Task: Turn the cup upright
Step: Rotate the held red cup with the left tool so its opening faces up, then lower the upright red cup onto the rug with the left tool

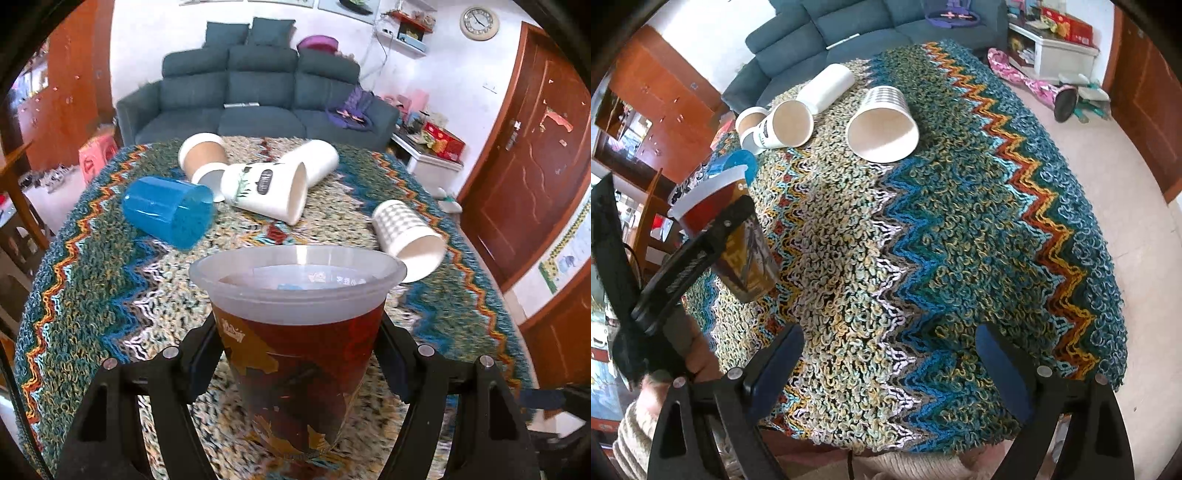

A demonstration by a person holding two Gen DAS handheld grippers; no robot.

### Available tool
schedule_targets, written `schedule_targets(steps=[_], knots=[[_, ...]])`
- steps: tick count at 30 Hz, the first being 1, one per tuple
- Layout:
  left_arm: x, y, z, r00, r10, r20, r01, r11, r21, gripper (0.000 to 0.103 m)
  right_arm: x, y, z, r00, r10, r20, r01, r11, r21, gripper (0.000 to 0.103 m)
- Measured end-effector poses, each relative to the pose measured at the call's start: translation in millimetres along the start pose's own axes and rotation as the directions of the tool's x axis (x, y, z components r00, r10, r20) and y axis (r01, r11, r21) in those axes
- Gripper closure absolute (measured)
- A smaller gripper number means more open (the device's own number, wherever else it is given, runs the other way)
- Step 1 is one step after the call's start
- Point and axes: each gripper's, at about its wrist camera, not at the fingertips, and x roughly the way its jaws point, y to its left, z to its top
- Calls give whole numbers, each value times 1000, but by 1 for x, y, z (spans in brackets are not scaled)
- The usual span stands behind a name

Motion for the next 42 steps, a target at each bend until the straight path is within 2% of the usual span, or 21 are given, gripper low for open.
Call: schedule_targets(steps=[3, 12, 31, 34, 42], knots=[[0, 4, -8, 999, -1, 32, 0, 1000, 8, 26, 0, 3, -1, 1000, 3, 3, -3, 1000, -16, 8], [-25, -12, -31, 996, -4, 84, -8, 989, 145, 26, 0, 8, -1, 1000, 2, 0, -2, 1000, -27, 8], [-39, -2, -56, 1000, -22, 22, 19, 993, 113, 25, -3, 12, -8, 1000, -3, 1, 3, 1000, -24, 8], [-43, -3, -59, 1000, -16, 22, 13, 992, 122, 11, -5, 14, -10, 1000, -4, 3, 4, 1000, -31, 8], [-54, 0, -63, 1000, -11, 19, 9, 990, 140, 6, -7, 24, -15, 1000, -5, 9, 5, 998, -58, 8]])
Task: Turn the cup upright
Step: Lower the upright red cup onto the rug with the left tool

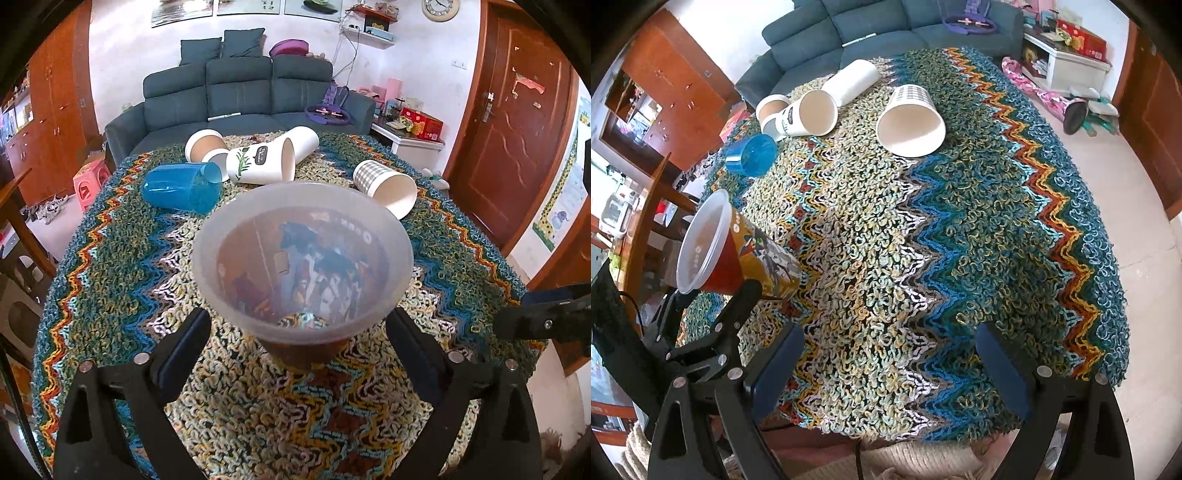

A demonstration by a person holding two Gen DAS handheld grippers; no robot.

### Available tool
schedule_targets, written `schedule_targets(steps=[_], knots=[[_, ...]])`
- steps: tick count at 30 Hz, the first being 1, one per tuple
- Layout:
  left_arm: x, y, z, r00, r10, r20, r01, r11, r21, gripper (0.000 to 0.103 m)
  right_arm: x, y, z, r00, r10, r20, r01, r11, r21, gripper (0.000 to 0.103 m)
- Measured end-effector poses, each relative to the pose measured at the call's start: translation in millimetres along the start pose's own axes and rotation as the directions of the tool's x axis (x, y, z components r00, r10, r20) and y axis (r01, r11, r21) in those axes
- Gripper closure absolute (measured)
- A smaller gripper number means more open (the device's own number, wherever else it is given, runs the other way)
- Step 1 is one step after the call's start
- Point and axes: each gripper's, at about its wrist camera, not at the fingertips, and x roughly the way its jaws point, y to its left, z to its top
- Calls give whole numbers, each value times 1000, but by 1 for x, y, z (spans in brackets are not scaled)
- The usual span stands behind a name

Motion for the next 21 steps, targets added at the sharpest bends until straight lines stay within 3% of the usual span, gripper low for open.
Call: schedule_targets(steps=[11, 16, 21], knots=[[-29, -2, -1, 998, 61, 6, -62, 997, 52, 6, -12, 12, -5, 1000, -5, 27, 6, 999, -45, 8], [-53, 6, 9, 999, 33, -3, -33, 999, 6, 6, -20, 22, -5, 999, -3, 51, 7, 996, -84, 8], [-78, 4, 31, 996, 91, -3, -91, 996, 7, 6, -35, 35, 0, 996, -5, 86, 16, 991, -132, 8]])
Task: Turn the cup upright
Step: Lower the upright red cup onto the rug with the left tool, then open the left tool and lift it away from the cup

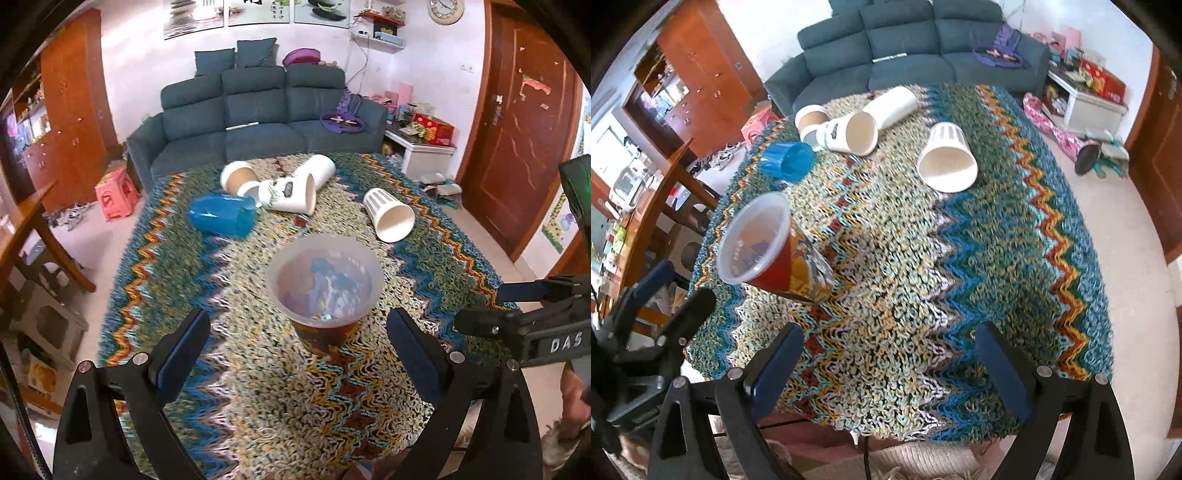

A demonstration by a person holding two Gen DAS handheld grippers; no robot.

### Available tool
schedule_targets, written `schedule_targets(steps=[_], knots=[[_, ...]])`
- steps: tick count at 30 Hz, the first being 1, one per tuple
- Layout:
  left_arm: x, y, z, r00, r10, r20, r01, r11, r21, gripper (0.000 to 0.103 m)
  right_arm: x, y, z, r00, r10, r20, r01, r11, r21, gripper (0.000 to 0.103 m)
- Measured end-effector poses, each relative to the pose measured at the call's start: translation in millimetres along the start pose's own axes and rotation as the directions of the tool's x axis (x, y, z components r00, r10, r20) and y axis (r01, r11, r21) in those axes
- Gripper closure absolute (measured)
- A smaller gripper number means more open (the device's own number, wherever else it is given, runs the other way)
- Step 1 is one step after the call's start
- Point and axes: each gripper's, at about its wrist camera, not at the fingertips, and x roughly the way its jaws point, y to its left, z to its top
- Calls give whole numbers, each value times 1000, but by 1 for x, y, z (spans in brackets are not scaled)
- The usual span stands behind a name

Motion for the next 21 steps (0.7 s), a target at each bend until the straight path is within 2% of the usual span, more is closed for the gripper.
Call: schedule_targets(steps=[5, 10, 13, 21], knots=[[-18, 6, 28, 998, -21, -59, 17, 998, -60, 6, -20, 12, 18, 999, 0, 34, 2, 999, -41, 8], [-32, 12, 57, 996, 11, -90, -21, 993, -113, 6, -49, 24, 42, 996, -8, 83, 15, 996, -89, 8], [-37, 16, 70, 994, 5, -105, -21, 989, -146, 6, -65, 25, 58, 996, 23, 88, -15, 996, -86, 8], [-48, 17, 95, 995, 45, -85, -58, 987, -149, 6, -99, 32, 89, 993, 19, 119, -6, 994, -109, 8]])
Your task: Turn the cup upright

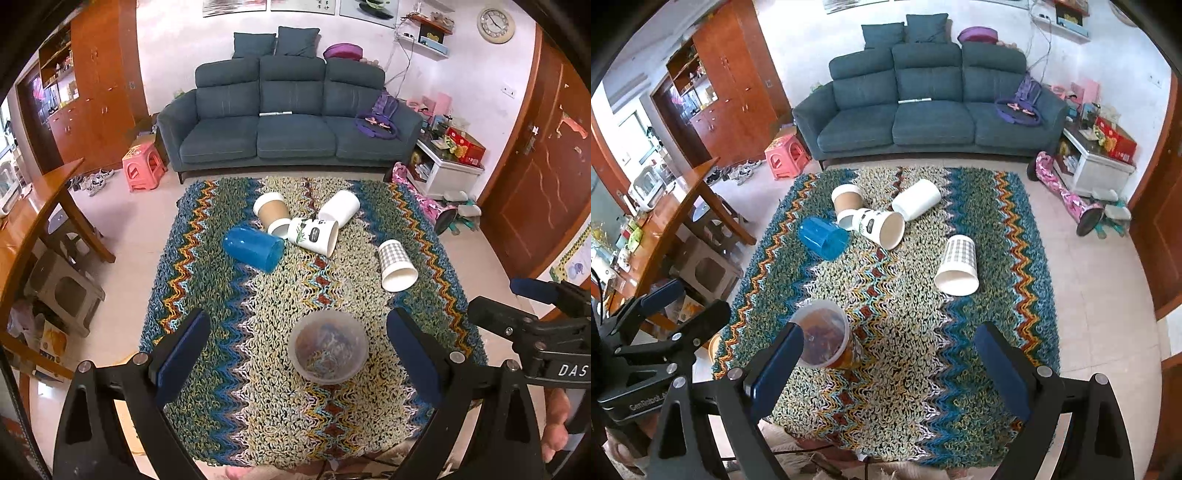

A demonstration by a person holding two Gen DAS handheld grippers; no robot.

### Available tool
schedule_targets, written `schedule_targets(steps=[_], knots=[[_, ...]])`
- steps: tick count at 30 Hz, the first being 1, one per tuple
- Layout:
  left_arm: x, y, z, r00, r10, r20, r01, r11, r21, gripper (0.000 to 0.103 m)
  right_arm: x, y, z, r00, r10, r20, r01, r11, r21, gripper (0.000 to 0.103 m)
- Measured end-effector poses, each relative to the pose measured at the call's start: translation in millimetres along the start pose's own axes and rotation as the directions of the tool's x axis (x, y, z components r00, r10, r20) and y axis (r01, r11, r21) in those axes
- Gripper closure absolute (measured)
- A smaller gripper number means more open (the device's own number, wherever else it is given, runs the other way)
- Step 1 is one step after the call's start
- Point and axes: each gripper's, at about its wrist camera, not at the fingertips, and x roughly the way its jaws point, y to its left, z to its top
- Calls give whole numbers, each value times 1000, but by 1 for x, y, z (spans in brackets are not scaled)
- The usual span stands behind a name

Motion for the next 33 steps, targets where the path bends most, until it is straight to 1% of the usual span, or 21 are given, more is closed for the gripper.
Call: schedule_targets(steps=[6, 14, 23, 33], knots=[[1, -1, 15, 1000, -7, -22, 7, 1000, -7, 6, -9, 4, 14, 1000, -10, 2, 10, 1000, -8, 8], [5, 1, 27, 999, 5, -42, -6, 1000, -27, 6, -10, 9, 23, 1000, 4, -11, -4, 1000, -15, 8], [11, 2, 29, 998, 30, -58, -32, 999, -30, 6, -3, 11, 23, 999, 9, -34, -9, 1000, -3, 8], [8, 3, 32, 998, 40, -48, -41, 999, -23, 6, -7, 15, 18, 1000, 5, -11, -5, 1000, -8, 8]])
